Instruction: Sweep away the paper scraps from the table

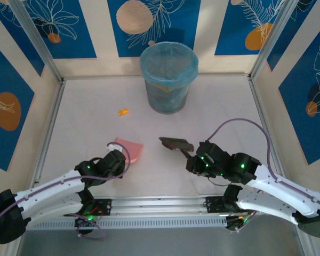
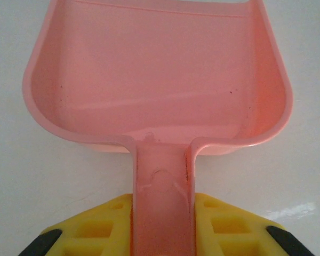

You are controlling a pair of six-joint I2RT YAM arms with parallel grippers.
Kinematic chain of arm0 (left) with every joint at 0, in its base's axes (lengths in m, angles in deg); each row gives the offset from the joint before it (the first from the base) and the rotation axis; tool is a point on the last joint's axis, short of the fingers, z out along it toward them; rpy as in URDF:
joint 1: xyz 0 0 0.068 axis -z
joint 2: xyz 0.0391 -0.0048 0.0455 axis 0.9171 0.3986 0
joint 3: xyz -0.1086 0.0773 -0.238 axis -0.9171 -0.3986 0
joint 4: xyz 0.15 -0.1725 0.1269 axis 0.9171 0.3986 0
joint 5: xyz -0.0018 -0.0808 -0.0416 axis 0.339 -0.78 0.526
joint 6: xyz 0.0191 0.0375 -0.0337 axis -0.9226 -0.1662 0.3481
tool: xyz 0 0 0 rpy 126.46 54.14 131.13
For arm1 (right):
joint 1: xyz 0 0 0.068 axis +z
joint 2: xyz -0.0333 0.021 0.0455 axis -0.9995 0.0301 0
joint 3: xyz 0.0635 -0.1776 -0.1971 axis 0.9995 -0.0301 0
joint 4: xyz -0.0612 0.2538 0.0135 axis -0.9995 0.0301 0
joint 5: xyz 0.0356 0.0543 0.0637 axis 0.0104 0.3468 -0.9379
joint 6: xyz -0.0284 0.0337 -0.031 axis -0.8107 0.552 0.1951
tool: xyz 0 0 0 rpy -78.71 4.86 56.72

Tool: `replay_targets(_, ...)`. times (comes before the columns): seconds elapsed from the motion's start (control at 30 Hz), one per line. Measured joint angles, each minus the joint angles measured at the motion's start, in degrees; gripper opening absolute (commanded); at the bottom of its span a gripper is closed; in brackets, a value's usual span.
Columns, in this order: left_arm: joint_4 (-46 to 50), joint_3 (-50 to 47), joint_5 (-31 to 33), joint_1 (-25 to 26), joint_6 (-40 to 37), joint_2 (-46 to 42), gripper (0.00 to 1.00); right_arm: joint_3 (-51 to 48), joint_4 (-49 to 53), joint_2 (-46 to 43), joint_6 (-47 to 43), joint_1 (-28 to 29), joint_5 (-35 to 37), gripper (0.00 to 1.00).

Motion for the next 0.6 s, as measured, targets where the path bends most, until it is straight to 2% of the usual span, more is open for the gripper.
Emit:
replay_targets(0.13, 0.6, 0.0, 1.3, 0.0, 1.1, -0.4, 0.0, 7.5, -3.1, 9.7, -2.8, 2.9, 1.3, 0.0)
replay_targets(0.3, 2.2, 0.0, 3.1, 0.0, 2.3, -3.9, 0.0, 20.5, -8.5, 27.8, -9.4, 3.4, 6.3, 0.0)
replay_targets(0.6, 3.7, -0.1, 5.1, 0.0, 4.3, -8.2, 0.0, 43.8, -16.3, 55.5, -20.1, -1.4, 8.7, 0.0)
